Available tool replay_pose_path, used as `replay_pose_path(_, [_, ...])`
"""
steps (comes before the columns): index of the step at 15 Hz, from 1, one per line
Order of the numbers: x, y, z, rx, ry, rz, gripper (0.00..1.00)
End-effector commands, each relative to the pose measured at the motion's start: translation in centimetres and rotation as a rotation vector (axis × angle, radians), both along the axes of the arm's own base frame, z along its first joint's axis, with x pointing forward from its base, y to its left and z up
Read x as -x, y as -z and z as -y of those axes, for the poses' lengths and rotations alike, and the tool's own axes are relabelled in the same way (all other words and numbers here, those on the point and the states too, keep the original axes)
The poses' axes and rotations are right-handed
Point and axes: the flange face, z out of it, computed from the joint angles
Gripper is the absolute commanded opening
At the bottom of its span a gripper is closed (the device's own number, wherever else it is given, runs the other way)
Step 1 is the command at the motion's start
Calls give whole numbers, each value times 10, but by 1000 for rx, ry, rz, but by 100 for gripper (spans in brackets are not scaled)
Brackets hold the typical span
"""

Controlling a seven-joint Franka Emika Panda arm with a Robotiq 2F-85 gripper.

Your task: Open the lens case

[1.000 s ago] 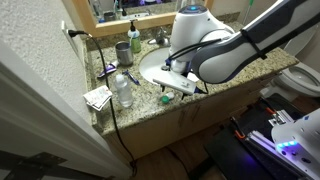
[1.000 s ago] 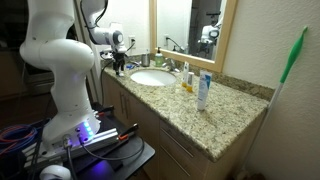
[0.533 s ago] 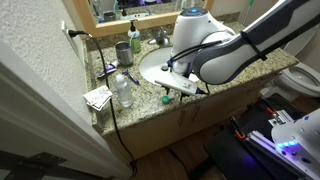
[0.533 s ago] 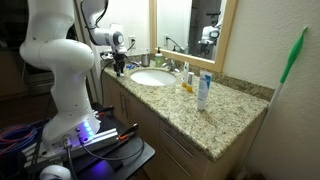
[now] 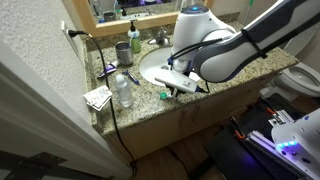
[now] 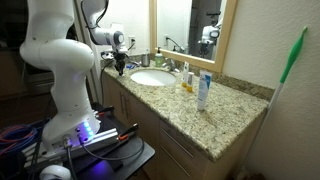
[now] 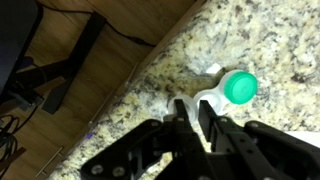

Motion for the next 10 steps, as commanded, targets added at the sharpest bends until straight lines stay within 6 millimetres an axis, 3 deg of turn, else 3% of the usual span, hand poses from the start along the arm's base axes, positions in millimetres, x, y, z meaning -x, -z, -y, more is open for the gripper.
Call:
replay_pose_path(1, [1,-5,10,12,26,16,15])
replay_pose_path(2, [1,-7,11,12,32,20,21])
replay_pose_path(7, [0,-7,18,22,56,18,5])
replay_pose_path(10, [-2,-9,21,31,74,23,2])
